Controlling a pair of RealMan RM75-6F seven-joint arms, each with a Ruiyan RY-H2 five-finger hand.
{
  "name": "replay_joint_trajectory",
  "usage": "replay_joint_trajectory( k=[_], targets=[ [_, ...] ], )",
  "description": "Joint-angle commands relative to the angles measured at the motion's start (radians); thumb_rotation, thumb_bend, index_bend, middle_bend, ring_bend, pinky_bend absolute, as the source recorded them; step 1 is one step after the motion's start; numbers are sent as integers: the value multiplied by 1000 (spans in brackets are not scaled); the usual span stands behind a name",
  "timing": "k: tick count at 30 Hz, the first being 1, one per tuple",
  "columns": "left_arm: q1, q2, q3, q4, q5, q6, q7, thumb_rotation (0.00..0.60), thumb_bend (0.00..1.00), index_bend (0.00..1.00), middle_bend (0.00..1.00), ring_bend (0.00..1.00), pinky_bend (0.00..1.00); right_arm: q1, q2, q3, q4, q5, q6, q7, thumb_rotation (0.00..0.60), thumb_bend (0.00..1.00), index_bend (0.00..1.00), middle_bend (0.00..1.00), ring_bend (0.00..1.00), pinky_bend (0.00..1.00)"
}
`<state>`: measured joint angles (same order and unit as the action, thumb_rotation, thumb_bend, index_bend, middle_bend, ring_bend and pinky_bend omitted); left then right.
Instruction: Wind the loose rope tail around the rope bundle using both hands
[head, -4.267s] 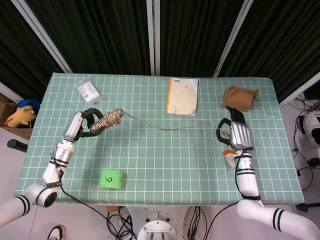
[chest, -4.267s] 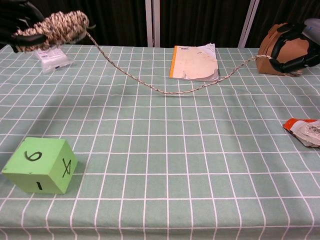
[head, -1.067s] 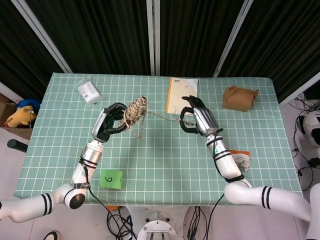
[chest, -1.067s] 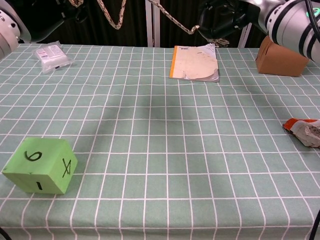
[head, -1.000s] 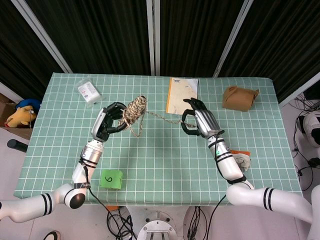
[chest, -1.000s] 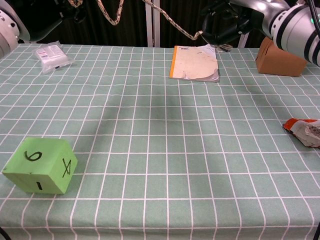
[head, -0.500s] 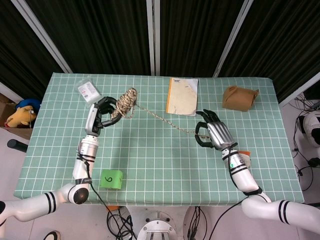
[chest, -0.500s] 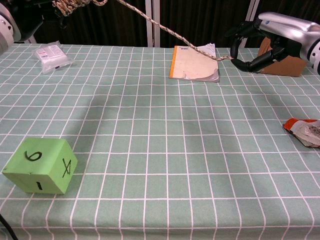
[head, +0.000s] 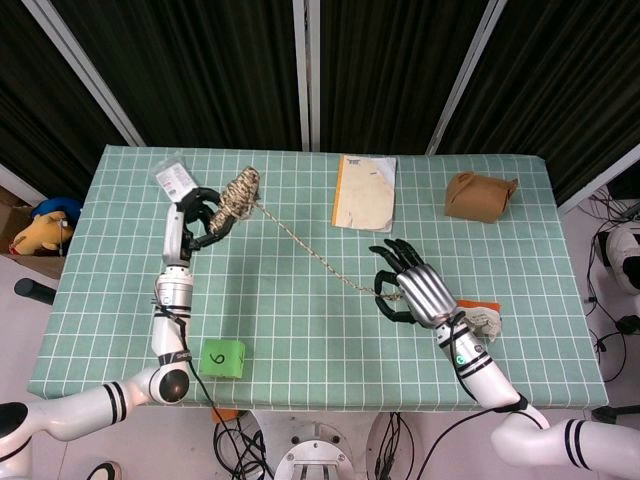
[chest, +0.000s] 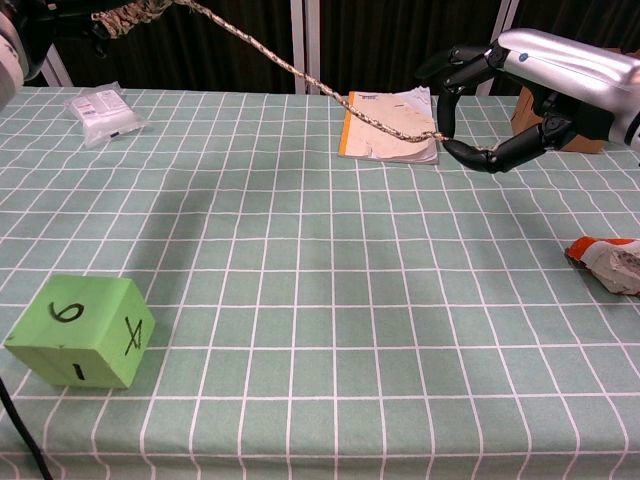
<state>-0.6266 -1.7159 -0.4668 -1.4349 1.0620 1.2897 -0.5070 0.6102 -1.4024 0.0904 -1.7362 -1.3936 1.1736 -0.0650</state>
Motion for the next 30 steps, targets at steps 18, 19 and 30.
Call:
replay_joint_trajectory(
  k=[18, 19, 30],
  targets=[
    [-18, -86, 55, 230, 76, 15, 158, 600, 480, 760, 765, 728, 756, -64, 74, -34, -159, -206, 96, 72, 600, 625, 967, 157, 0, 0],
    [-19, -89, 64, 240, 88, 16, 167, 600, 480, 760, 765, 728, 755, -64, 77, -30, -164, -211, 97, 76, 600, 625, 968, 157, 0, 0],
    [-31, -90, 189, 274, 277, 8, 136, 600, 480, 760, 765, 728, 757, 47, 69, 94, -194, -176, -15, 13, 600, 612, 974, 157, 0, 0]
  ],
)
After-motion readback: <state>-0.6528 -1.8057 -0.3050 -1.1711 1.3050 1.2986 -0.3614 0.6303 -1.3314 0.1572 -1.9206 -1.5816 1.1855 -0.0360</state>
